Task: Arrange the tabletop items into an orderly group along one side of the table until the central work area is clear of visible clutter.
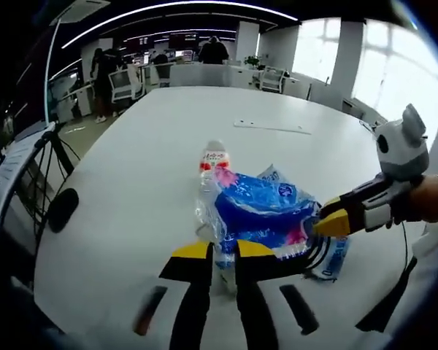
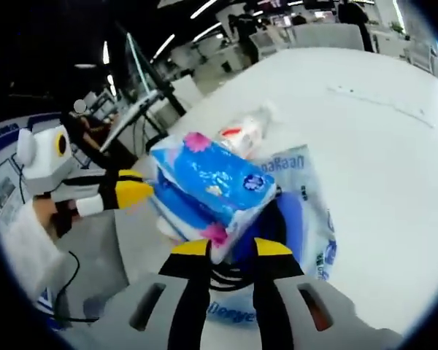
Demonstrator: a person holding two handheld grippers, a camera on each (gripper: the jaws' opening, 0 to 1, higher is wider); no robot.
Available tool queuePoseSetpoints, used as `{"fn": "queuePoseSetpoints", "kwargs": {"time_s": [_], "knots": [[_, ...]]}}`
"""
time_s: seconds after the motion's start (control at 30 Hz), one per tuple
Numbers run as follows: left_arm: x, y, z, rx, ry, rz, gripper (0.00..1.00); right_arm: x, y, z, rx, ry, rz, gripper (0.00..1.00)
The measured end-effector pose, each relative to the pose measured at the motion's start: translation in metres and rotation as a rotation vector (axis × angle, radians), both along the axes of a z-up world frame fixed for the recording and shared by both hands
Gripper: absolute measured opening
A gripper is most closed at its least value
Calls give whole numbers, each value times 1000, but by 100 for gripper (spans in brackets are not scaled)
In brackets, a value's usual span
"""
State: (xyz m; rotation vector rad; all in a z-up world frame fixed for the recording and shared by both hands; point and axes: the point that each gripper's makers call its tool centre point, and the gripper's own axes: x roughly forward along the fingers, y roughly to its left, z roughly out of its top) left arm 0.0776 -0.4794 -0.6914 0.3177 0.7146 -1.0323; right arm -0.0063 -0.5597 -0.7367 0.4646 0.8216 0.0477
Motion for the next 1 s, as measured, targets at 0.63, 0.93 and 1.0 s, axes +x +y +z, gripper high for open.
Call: {"fn": "queuePoseSetpoints", "kwargs": {"time_s": [0.63,0.93,1.0], "knots": [[-32,-19,15,-38,45,-57,0,-22,-38,30,91,-86,-130,0],[-90,-70,3,-19,81,-240,0,-82,-89,33,142,-75,-326,0],[-100,-78,3,-18,88,-267,0,-94,-95,33,150,-71,-348,0]]}}
